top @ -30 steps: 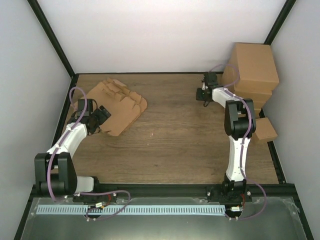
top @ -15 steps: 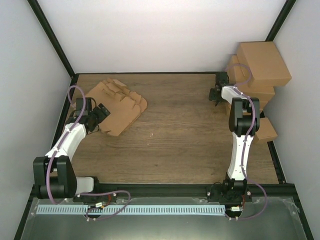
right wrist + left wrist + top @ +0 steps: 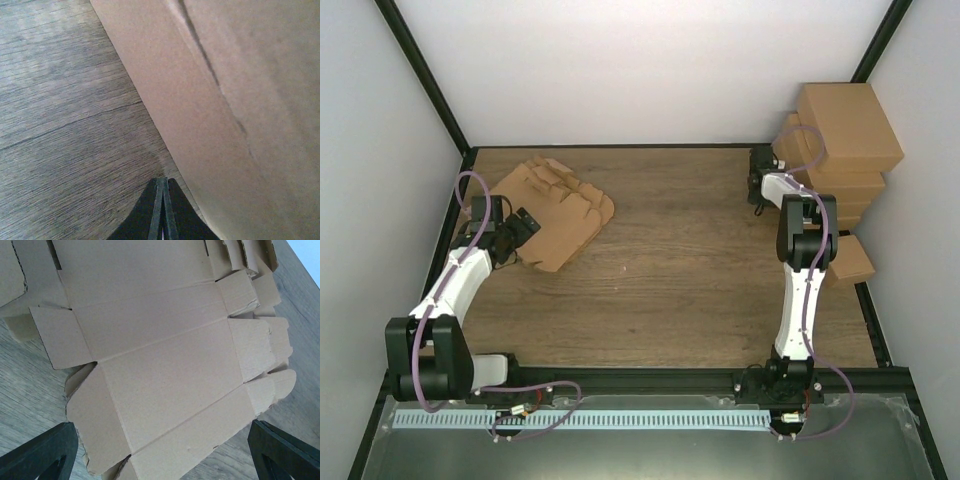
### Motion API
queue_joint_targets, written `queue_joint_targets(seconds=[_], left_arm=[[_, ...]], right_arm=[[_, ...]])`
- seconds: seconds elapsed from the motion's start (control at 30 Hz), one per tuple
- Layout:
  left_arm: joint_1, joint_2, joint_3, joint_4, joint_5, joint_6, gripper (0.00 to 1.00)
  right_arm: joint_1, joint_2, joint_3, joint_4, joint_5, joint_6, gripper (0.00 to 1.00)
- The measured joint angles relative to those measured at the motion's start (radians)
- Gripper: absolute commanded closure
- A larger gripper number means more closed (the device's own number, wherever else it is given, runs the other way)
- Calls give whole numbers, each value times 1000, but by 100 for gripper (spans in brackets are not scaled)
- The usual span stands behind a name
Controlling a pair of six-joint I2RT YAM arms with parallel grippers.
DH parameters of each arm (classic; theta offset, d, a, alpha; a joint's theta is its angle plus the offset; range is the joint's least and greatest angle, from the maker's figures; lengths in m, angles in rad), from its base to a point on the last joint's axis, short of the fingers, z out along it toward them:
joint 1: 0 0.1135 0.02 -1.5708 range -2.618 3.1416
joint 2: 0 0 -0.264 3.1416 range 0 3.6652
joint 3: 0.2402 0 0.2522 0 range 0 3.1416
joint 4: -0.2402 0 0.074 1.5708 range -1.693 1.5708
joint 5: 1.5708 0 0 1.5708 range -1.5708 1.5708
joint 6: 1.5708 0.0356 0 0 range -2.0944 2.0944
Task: Fold the paper box
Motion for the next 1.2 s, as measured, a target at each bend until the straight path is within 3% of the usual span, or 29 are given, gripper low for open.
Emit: queue_joint_targets(seconds=[0.2, 0.4, 0.53, 0.67, 0.8, 1.13, 1.2], left_arm=[[0, 0, 1, -8, 0, 2, 4], [0, -18, 13, -24, -29, 6, 6], [0, -60, 13, -37, -63, 0, 16], [0, -82, 11, -39, -79, -8, 30], [5, -71, 5, -41, -85, -10, 36], [108, 46, -1, -4, -59, 4, 32], [108, 70, -1, 5, -53, 8, 31]], right_arm=[[-1, 0, 1, 4, -27, -27, 99], [28, -98, -68, 33, -291, -65, 99], [126, -238, -146, 56, -428, -68, 98], [283, -383, -249, 125, -508, -59, 89], [431, -528, -442, 203, -618, -43, 82], [515, -768, -881, 397, -894, -24, 59], [516, -797, -933, 427, -912, -28, 46]])
